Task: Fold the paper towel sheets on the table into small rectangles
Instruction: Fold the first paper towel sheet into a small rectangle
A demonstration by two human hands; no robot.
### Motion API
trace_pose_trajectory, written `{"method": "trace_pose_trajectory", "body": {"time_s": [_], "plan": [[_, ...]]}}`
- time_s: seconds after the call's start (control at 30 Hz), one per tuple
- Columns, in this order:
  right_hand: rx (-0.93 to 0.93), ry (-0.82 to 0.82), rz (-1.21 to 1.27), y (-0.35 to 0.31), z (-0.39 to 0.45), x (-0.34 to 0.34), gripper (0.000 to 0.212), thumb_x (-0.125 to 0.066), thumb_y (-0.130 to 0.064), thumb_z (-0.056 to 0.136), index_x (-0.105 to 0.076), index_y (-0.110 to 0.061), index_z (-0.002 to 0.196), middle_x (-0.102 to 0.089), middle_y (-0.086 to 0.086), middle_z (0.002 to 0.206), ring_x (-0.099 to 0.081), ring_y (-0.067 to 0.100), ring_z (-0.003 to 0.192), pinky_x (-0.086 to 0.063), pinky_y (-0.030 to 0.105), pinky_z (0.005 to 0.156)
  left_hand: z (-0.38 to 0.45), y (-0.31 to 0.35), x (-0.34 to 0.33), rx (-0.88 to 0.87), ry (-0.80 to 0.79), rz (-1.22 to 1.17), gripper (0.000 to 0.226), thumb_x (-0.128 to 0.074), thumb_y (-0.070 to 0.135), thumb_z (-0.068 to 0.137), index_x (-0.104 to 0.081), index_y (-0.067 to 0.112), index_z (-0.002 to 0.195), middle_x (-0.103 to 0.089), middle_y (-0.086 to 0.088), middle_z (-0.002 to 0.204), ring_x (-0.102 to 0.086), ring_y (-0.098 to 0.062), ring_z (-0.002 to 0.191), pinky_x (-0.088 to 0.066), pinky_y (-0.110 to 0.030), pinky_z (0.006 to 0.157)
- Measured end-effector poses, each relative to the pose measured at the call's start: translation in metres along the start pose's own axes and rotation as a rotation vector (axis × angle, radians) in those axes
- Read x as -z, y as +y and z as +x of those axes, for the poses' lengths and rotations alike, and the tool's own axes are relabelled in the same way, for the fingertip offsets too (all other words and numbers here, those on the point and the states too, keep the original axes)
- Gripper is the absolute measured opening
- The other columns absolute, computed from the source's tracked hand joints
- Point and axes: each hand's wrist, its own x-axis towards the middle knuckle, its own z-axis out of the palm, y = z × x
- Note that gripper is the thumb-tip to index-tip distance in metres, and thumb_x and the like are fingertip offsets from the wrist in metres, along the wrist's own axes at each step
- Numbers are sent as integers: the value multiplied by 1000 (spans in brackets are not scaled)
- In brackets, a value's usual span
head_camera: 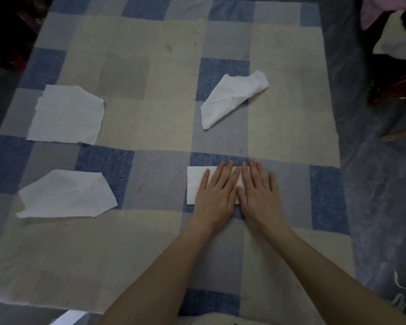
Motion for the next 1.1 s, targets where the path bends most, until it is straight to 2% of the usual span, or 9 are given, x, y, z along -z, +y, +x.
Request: {"method": "trace_pose_trajectory", "body": {"time_s": [0.23, 0.37, 0.47, 0.6, 0.7, 0.77, 0.83, 0.93, 1.1], "plan": [[-5, -3, 2, 1, -2, 2, 64, -19, -44, 96, -13, -16, 153, -11, 4, 160, -9, 18, 147, -4, 46, 116, -9, -20, 10, 41, 22, 49, 55, -30, 37, 100, -23, 24, 153, -12, 3, 162, -7, -13, 149, -7, -42, 119], [-100, 7, 13, 2, -7, 2, 66, -17, -44, 97, -7, -11, 153, -7, 4, 161, -4, 16, 148, -2, 46, 118, -24, -48, 20, 152, 21, 88, 57, -23, 42, 100, -17, 26, 154, -9, 3, 162, -5, -14, 149, -7, -44, 119], [-164, -14, 42, 10, -9, 0, 66, -12, -45, 97, -3, -11, 153, -2, 4, 161, -1, 16, 148, 1, 45, 119, -31, -67, 24, 110, -32, 131, 62, -20, 52, 99, -8, 26, 154, -2, 3, 163, 3, -14, 149, -4, -41, 119], [-269, 97, 61, 8, -10, 12, 68, -15, -45, 97, -12, -5, 151, -10, 13, 160, -9, 25, 147, -4, 50, 118, -32, -70, 24, 94, -33, 131, 65, -22, 54, 98, -6, 26, 154, -1, 3, 162, 3, -14, 149, -6, -41, 120], [-106, 184, 135, -26, 1, 25, 66, -24, -40, 97, -16, -2, 150, -15, 15, 158, -13, 27, 146, -6, 47, 117, -32, -69, 24, 103, -38, 136, 65, -22, 53, 98, -5, 26, 154, 0, 2, 163, 5, -14, 149, -5, -42, 120], [43, 156, 184, -59, 9, 27, 64, -26, -38, 97, -16, -7, 151, -14, 11, 159, -10, 21, 147, -6, 45, 118, -32, -67, 25, 101, -41, 129, 63, -19, 53, 98, -7, 26, 154, -1, 2, 163, 4, -14, 149, -6, -42, 120], [109, 80, 193, -78, 12, 20, 63, -24, -38, 97, -12, -12, 153, -9, 5, 161, -4, 16, 148, -3, 42, 119, -31, -66, 25, 112, -44, 117, 62, -17, 51, 97, -10, 27, 154, -4, 3, 162, 0, -14, 149, -10, -44, 120], [101, -10, 138, -64, 10, 2, 61, -21, -40, 97, -7, -19, 153, -3, 1, 161, -2, 15, 148, 3, 41, 118, -29, -68, 25, 111, -57, 123, 64, -20, 53, 97, -11, 26, 154, -6, 2, 162, -2, -15, 149, -9, -43, 119], [-10, -18, 31, -1, -2, 5, 60, -16, -39, 99, -4, -20, 154, -4, -2, 161, 1, 12, 148, -1, 45, 119, -30, -69, 27, 102, -79, 123, 70, -20, 63, 95, -3, 28, 154, 3, 4, 162, 6, -14, 149, 0, -39, 119]]}}
